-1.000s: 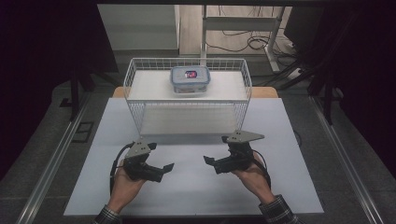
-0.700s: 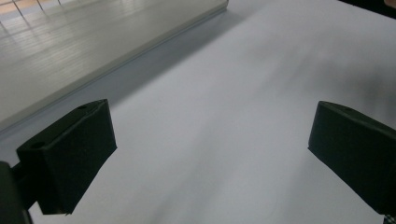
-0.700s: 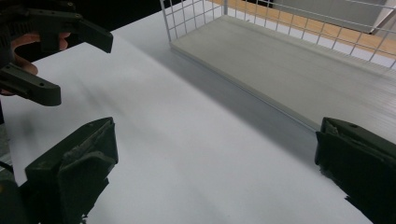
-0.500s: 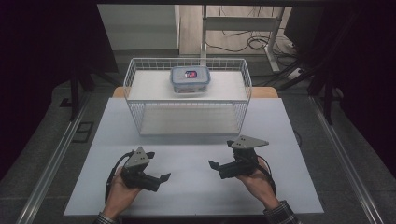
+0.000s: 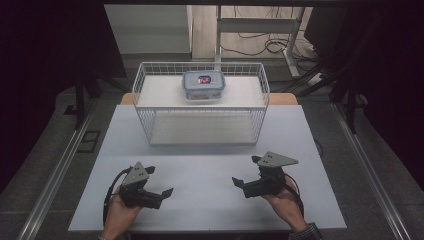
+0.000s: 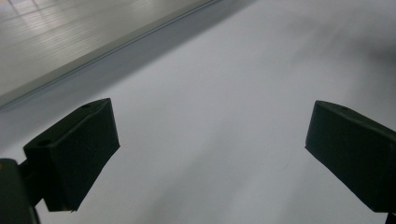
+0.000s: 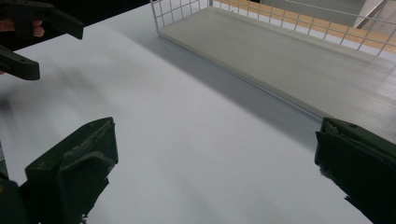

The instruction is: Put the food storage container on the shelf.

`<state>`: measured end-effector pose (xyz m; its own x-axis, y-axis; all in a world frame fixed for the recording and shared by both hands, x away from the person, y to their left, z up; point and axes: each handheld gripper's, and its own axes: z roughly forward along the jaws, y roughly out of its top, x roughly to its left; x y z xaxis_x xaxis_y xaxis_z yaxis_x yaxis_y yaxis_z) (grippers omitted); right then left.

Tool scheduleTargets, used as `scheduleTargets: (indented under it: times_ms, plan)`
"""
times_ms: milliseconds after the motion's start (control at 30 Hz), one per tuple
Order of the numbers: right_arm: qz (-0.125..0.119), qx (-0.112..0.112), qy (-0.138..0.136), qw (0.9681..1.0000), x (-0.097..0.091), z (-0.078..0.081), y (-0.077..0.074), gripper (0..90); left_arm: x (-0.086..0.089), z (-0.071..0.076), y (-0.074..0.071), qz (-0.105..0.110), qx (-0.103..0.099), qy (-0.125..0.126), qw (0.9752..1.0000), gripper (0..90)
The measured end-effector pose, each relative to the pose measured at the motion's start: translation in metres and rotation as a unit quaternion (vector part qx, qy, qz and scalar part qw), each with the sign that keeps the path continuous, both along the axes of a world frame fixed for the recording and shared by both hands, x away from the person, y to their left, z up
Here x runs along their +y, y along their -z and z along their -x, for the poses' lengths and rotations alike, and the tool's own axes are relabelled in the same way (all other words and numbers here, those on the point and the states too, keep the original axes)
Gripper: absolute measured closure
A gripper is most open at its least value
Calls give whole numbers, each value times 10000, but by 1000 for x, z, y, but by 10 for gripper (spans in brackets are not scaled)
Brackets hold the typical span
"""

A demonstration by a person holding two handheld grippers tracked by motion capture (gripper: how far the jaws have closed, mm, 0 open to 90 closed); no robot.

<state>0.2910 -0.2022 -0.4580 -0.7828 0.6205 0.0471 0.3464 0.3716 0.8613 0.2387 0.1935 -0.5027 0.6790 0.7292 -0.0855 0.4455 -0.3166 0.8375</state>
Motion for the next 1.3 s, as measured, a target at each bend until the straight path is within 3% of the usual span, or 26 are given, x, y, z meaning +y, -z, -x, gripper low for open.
scheduleTargets:
  times_ms: [200, 700, 1067, 1200, 1300]
  plan:
    - [-1, -21, 112, 9999, -13, 5, 5, 0, 10, 6, 4, 1, 40, -150, 9999, 19]
    - [126, 22, 455, 9989, -43, 19, 21, 0, 47, 32, 12, -165, -176, -650, 9976, 14]
    - [328, 92, 671, 9972, -60, 27, 34, 0, 59, 43, 25, -718, -154, -792, 9942, 0]
    - [472, 178, 703, 9963, -63, 29, 41, 0, 62, 43, 30, -724, 27, -807, 9941, 0]
    - [602, 306, 708, 9952, -65, 30, 47, 0, 65, 40, 36, -649, 319, -801, 9942, 0]
